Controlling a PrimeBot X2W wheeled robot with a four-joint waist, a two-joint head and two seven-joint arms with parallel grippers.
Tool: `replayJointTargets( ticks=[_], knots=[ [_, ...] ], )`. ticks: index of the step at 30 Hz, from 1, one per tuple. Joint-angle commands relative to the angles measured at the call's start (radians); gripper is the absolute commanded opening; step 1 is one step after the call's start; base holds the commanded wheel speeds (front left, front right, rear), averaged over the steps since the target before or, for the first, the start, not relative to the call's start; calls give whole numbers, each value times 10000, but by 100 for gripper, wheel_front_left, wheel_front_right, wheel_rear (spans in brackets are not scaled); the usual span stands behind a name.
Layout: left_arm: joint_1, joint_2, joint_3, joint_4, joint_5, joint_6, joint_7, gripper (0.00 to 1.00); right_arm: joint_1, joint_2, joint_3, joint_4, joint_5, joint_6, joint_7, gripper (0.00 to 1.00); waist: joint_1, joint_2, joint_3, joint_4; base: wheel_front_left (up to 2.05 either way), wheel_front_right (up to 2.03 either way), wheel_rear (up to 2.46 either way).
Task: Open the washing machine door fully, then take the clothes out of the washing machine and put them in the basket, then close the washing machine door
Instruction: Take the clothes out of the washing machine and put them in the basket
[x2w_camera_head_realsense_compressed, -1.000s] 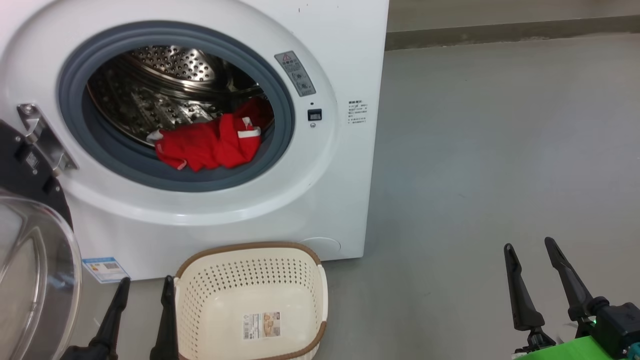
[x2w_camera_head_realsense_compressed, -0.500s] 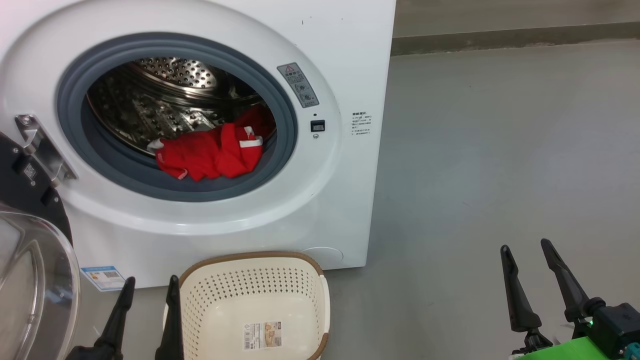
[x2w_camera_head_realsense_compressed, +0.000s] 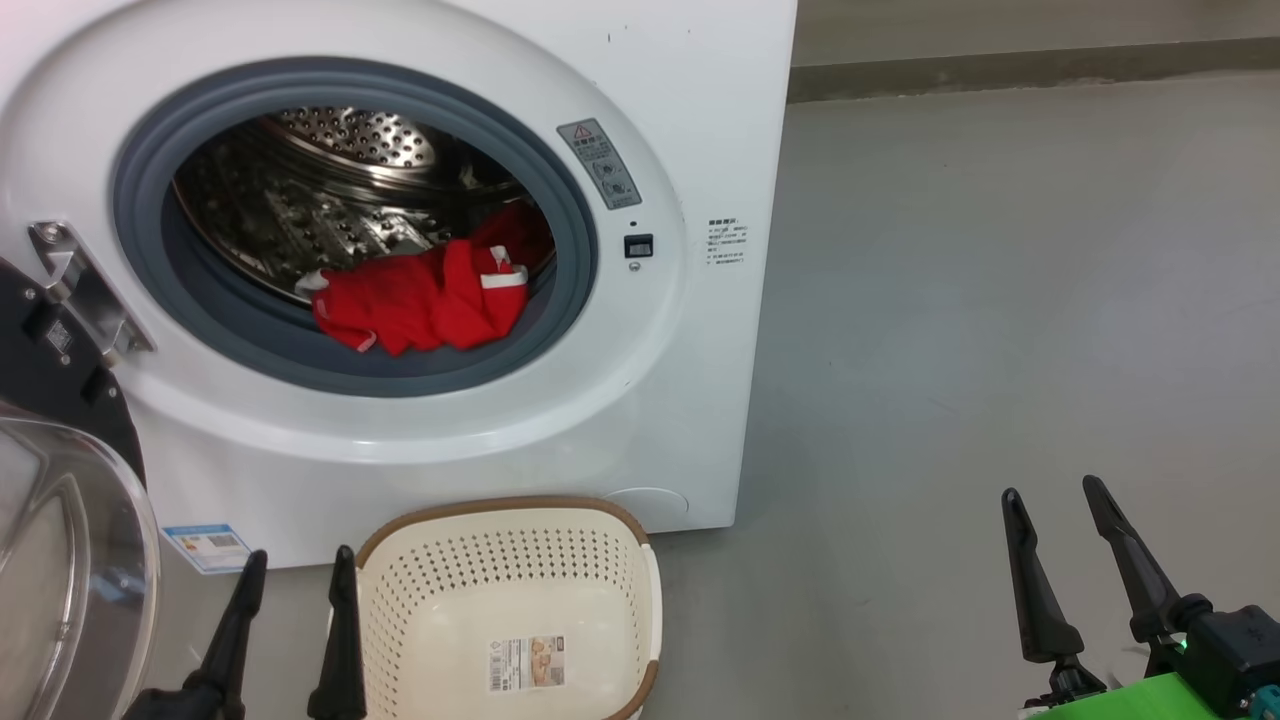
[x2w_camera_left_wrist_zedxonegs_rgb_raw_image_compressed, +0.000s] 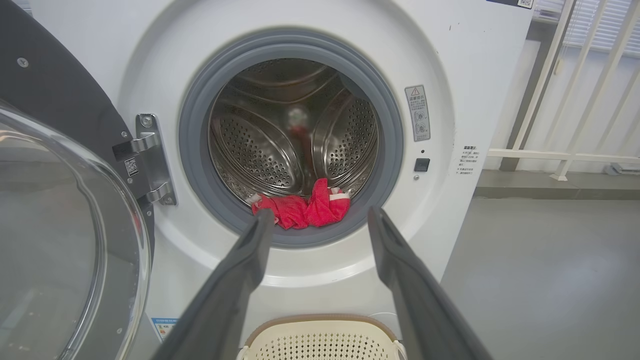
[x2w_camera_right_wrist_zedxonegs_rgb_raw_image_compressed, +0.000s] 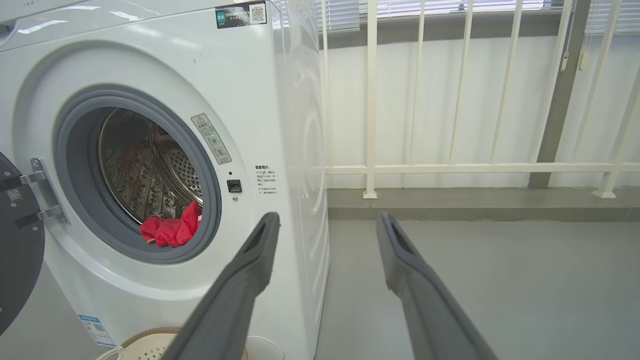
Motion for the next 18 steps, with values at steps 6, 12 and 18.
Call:
replayJointTargets(
  ticks=[6, 12, 18],
  knots=[
    [-862, 161, 336, -171, -125, 5, -41, 100, -371, -139, 201, -375, -132, 63, -64, 100, 0, -1, 335, 135, 0, 0, 0],
    [-1651, 214, 400, 65, -277, -54, -15, 100, -731, -139, 262, -522, -197, 63, -65, 100, 0, -1, 990, 234, 0, 0, 0],
    [-2522, 235, 338, 231, -256, -47, -1, 100, -1129, -139, 292, -618, -302, 63, -65, 100, 0, -1, 1928, 240, 0, 0, 0]
  ],
)
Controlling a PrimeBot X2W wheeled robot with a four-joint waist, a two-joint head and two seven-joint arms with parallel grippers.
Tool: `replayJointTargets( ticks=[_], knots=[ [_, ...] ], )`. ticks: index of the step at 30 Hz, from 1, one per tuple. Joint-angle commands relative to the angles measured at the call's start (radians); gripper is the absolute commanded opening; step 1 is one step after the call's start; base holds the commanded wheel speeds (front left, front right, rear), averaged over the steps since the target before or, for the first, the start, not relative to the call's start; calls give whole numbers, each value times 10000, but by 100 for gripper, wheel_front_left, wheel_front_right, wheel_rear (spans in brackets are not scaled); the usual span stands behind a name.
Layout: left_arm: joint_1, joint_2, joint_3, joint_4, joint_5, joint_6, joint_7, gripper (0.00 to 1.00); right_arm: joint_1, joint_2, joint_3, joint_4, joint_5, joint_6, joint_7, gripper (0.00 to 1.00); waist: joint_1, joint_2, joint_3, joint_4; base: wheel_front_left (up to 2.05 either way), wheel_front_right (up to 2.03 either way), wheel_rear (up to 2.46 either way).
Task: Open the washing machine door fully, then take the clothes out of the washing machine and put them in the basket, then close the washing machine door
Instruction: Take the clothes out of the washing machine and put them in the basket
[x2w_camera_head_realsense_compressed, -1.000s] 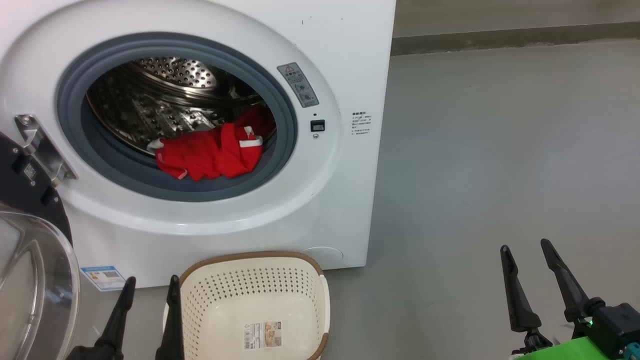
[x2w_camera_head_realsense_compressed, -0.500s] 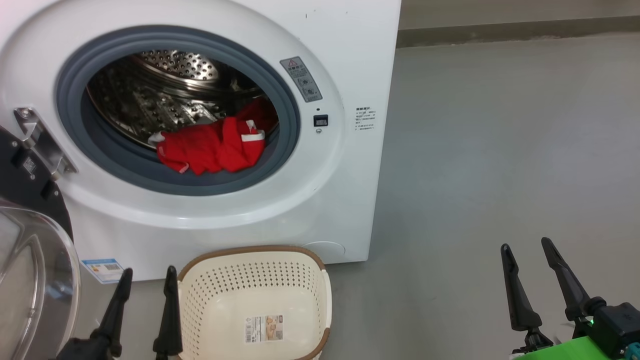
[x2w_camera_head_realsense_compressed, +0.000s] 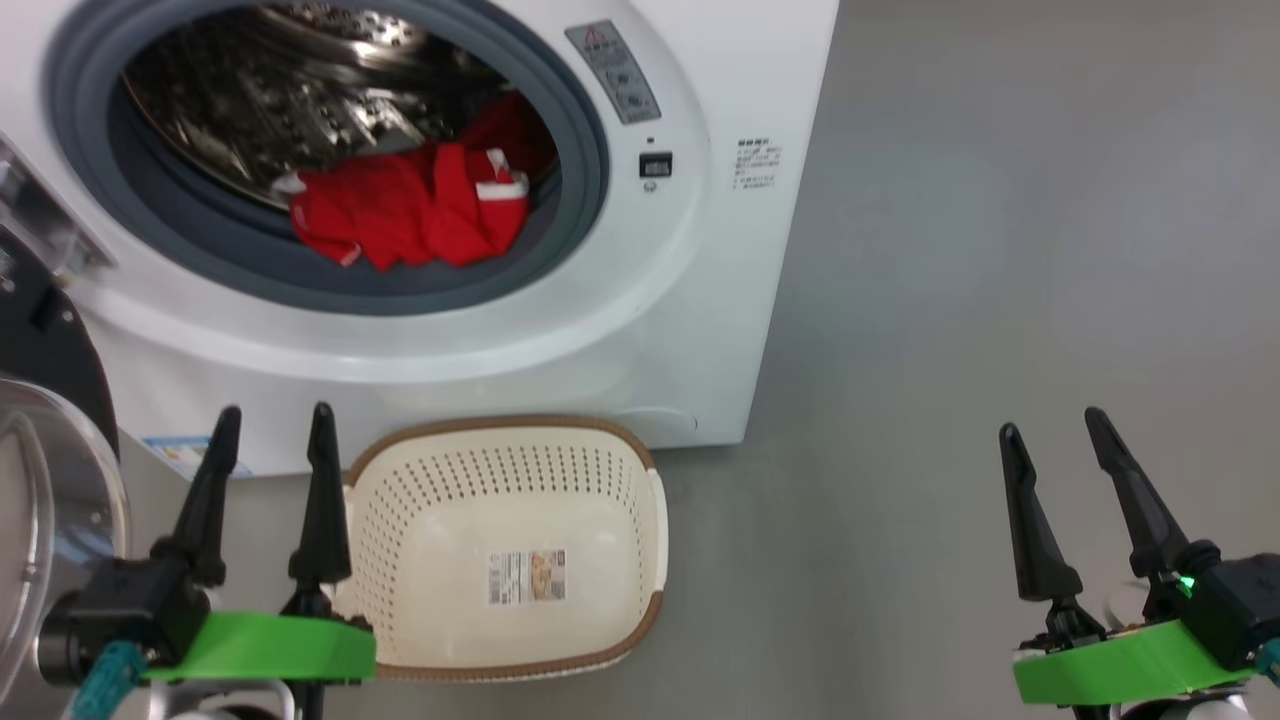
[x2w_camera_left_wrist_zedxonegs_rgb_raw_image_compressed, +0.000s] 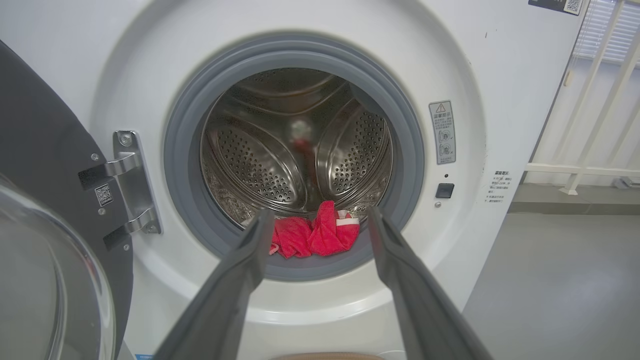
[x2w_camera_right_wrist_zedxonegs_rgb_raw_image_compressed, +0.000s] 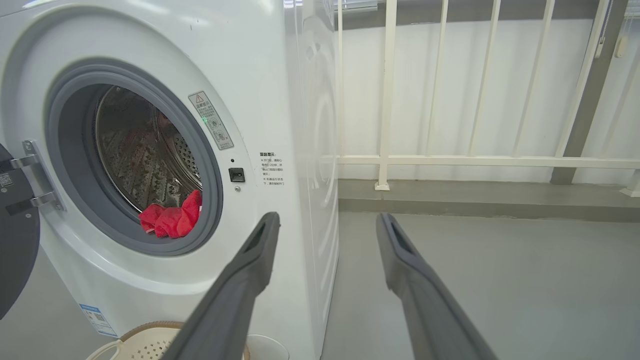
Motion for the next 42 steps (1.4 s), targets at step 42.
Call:
replayJointTargets(
  ticks=[42],
  knots=[
    [-8505, 691, 68, 5682, 90, -367, -267, 100, -2471, -135, 803, -380, -430, 63, -65, 100, 0, -1, 4297, -590, 0, 0, 0]
  ],
)
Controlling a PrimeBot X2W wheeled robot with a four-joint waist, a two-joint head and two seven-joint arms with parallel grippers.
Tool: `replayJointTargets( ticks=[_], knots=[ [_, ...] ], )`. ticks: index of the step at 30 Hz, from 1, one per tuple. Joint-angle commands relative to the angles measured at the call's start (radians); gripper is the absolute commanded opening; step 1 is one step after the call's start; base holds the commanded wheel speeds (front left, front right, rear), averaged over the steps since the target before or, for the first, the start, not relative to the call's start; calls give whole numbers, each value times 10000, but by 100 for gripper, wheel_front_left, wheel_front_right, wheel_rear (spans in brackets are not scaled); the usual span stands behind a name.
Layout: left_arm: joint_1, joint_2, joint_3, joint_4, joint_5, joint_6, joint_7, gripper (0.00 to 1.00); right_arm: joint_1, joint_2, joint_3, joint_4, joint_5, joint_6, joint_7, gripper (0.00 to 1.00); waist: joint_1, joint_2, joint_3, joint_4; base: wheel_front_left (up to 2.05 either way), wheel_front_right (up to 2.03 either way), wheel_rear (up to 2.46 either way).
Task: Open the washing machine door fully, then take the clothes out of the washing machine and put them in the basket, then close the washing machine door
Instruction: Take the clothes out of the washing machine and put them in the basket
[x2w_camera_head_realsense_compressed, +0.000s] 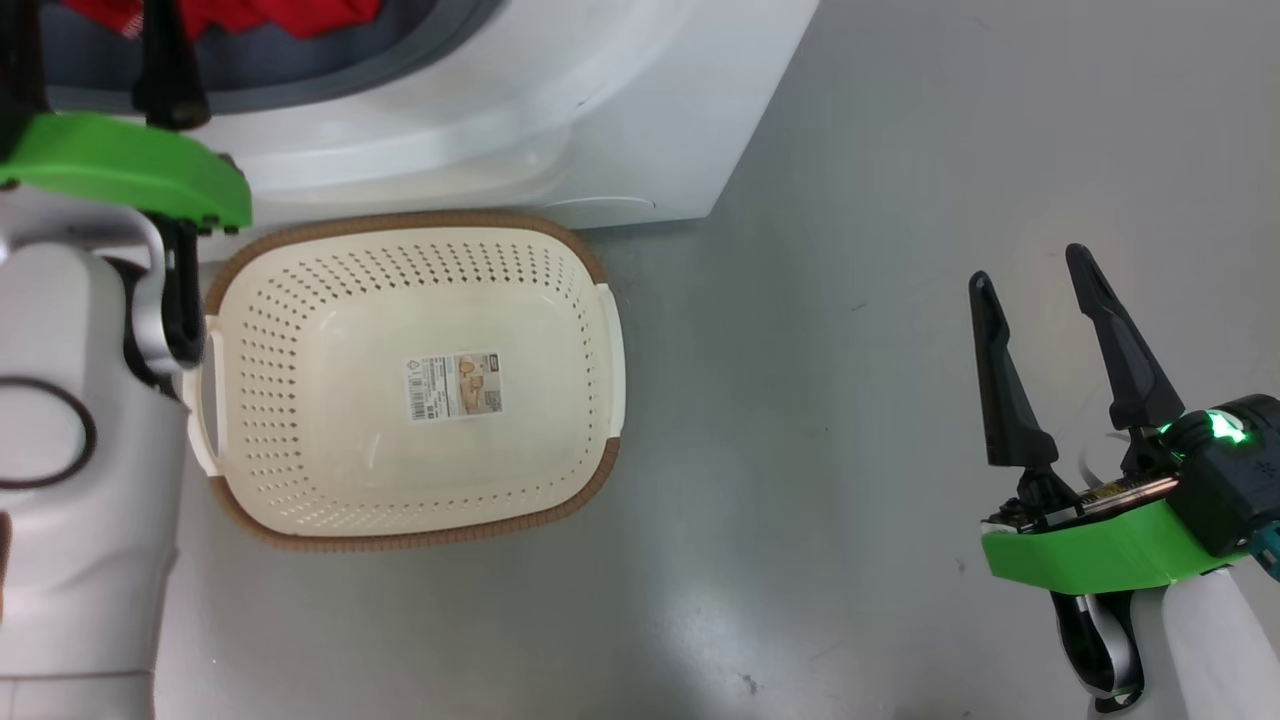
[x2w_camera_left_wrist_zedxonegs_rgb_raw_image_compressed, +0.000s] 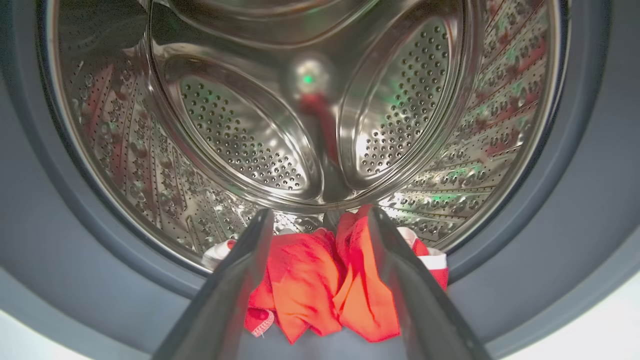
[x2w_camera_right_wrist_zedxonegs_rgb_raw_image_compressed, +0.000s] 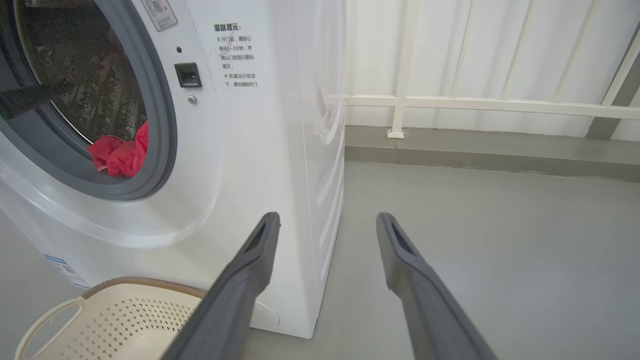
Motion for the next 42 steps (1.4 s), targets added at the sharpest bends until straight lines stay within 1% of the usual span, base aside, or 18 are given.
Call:
replayJointTargets(
  ticks=[1, 9, 16, 25, 28, 35, 38, 42],
  knots=[
    [-240, 494, 159, -73, 129, -14, -58, 100, -90, -68, 240, -226, -85, 63, -63, 100, 0, 0, 110, -59, 0, 0, 0],
    [-1575, 685, -10, 1604, 443, 445, 314, 100, -251, -68, 449, -158, -79, 63, -63, 100, 0, 0, 357, -191, 0, 0, 0],
    [-2482, 908, -208, 2858, 642, 613, 654, 100, -342, -68, 623, -103, -77, 63, -63, 100, 0, 0, 505, -390, 0, 0, 0],
    [-3313, 1406, -756, 4325, 1217, 894, 1244, 100, -463, -68, 842, -13, 11, 63, -63, 100, 0, 0, 706, -680, 0, 0, 0],
    [-3433, 1478, -835, 4627, 1277, 940, 1417, 100, -489, -68, 902, 9, 37, 63, -63, 100, 0, 0, 731, -739, 0, 0, 0],
    [-3810, 1804, -1320, 5561, 1688, 1076, 2202, 100, -554, -68, 1052, 58, 180, 63, -63, 100, 0, 0, 758, -910, 0, 0, 0],
    [-3919, 1933, -1421, 5827, 1743, 1090, 2392, 100, -574, -68, 1121, 82, 247, 63, -63, 100, 0, 0, 756, -1004, 0, 0, 0],
    [-4033, 2061, -1487, 6027, 1717, 974, 2479, 100, -583, -68, 1150, 95, 317, 63, -63, 100, 0, 0, 779, -1112, 0, 0, 0]
  ],
)
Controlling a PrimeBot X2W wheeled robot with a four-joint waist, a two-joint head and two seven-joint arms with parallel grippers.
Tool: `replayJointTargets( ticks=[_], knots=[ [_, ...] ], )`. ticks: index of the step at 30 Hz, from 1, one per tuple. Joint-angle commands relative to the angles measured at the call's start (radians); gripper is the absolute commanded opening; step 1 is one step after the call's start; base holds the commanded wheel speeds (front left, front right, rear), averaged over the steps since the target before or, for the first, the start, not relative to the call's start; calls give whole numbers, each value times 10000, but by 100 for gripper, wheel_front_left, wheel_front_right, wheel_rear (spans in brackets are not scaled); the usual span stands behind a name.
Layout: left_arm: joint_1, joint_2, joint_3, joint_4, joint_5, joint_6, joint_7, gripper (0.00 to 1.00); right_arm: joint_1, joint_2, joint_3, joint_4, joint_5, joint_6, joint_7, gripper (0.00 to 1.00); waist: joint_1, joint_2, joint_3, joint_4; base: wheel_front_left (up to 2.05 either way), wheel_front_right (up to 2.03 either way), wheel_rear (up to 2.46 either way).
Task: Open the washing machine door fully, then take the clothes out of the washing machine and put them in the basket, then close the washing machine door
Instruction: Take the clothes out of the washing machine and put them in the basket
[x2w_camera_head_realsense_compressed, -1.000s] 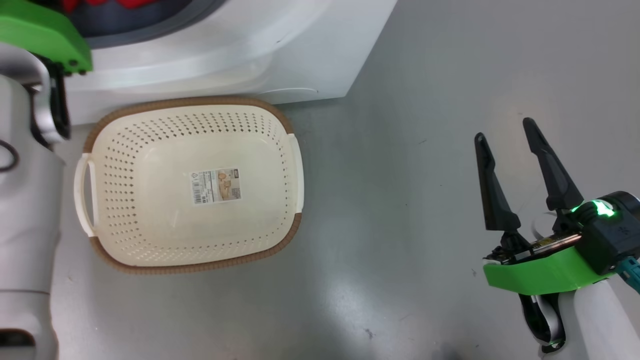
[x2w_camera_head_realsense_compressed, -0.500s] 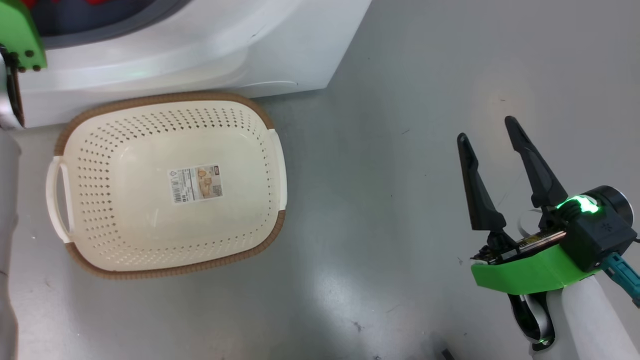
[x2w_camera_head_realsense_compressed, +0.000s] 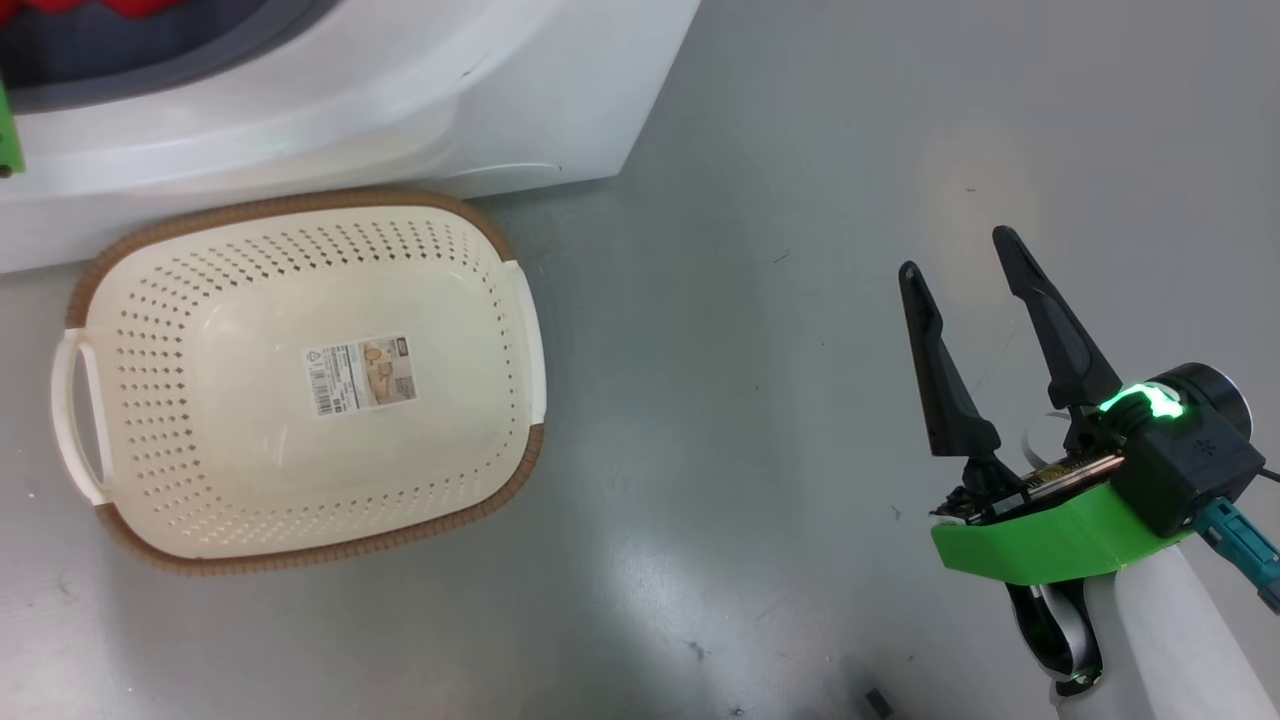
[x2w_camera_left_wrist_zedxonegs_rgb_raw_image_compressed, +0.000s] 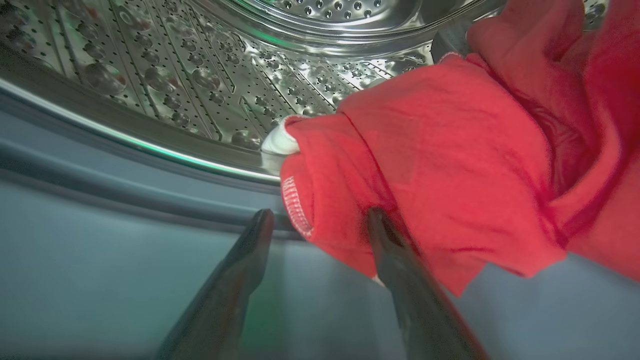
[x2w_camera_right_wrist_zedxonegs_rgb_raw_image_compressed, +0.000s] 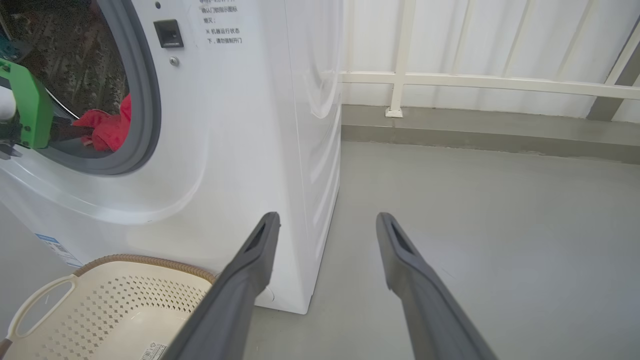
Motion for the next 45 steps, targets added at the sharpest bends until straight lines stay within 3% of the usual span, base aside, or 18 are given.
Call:
replayJointTargets(
  ticks=[1, 3, 5, 7, 9, 10, 11, 12, 22, 34, 45],
  knots=[
    [-275, 586, 45, -110, 62, -24, 50, 100, 12, -45, 225, -178, 140, 63, -63, 100, 0, -1, 21, -43, 0, 0, 0],
    [-330, 584, -40, -59, 84, -117, 66, 100, 18, -45, 221, -175, 166, 63, -63, 100, 0, -1, 42, -73, 0, 0, 0],
    [-389, 583, -67, -4, 49, -202, 90, 86, 10, -45, 233, -174, 190, 63, -63, 100, 0, -1, 73, -106, 0, 0, 0],
    [-429, 613, -112, 44, 45, -246, 66, 80, -9, -45, 261, -172, 215, 63, -63, 100, 0, -1, 91, -151, 0, 0, 0],
    [-453, 633, -142, 87, 30, -262, 26, 65, -28, -45, 273, -168, 240, 63, -63, 100, 0, -1, 105, -201, 0, 0, 0],
    [-454, 636, -156, 121, 18, -273, 48, 49, -36, -45, 271, -171, 252, 63, -63, 100, 0, -1, 115, -222, 0, 0, 0],
    [-451, 630, -159, 158, -9, -292, 93, 43, -44, -45, 265, -172, 260, 63, -63, 100, 0, -1, 130, -241, 0, 0, 0],
    [-454, 626, -181, 210, -43, -330, 135, 0, -59, -45, 249, -168, 271, 63, -63, 100, 0, -1, 159, -269, 0, 0, 0],
    [-538, 518, -176, 102, -279, -339, -681, 0, -73, -45, 169, -117, 270, 63, -63, 100, 0, -1, 139, -178, 0, 0, 0],
    [115, 163, 732, -450, -1537, -976, -2433, 0, -38, -45, 30, -125, 170, 63, -63, 100, 0, -1, -61, 228, 0, 0, 0],
    [1662, 124, 1140, -2905, -1800, -1248, -2826, 0, -62, -45, -69, -106, 119, 63, -63, 100, 0, -1, -291, 501, 0, 0, 0]
  ],
)
